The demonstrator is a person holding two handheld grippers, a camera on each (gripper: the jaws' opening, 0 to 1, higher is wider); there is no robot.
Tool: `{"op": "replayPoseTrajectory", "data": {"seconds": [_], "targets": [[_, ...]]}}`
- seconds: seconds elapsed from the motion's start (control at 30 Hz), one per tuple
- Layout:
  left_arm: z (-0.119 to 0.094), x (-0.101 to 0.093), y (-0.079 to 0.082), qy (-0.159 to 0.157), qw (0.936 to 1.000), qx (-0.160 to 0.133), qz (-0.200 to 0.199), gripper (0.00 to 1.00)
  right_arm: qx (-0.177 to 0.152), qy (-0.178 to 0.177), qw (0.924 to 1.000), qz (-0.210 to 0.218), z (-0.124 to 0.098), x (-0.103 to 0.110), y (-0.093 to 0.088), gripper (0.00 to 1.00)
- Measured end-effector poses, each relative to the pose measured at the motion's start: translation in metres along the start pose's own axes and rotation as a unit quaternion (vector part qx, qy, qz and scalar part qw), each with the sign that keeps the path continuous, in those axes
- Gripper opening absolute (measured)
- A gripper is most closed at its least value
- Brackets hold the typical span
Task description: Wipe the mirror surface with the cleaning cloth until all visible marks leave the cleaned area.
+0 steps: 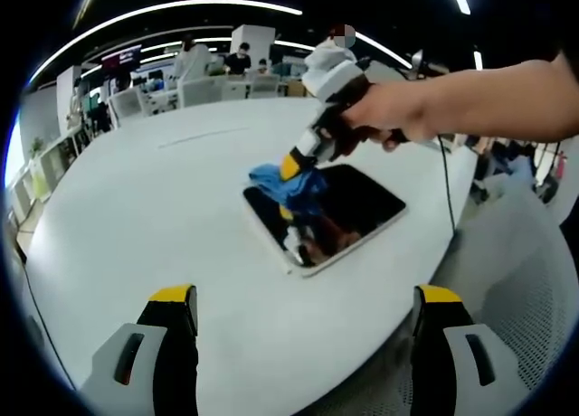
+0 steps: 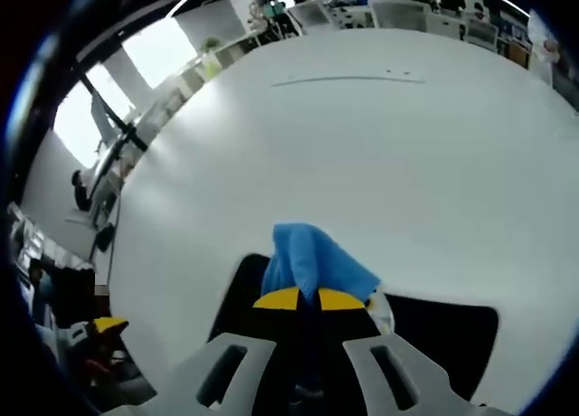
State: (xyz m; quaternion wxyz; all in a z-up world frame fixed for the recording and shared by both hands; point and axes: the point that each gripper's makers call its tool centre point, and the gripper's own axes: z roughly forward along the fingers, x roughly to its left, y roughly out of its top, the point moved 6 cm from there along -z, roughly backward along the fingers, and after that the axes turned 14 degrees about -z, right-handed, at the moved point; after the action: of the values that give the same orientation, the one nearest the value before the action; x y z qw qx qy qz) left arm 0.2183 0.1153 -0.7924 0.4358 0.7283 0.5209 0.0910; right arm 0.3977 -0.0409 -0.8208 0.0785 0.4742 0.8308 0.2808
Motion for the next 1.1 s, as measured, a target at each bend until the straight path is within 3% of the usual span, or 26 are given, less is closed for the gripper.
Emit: {"op": "replayPoseTrajectory", "data": {"seconds": [1.1], "targets": [[-0.001,0.000,0.002,0.005,0.9999,-0.005,0.008,0.99,-0.014,0.023,0.9994,0.022,-0.029,0.034,-0.053,0.00]]}}
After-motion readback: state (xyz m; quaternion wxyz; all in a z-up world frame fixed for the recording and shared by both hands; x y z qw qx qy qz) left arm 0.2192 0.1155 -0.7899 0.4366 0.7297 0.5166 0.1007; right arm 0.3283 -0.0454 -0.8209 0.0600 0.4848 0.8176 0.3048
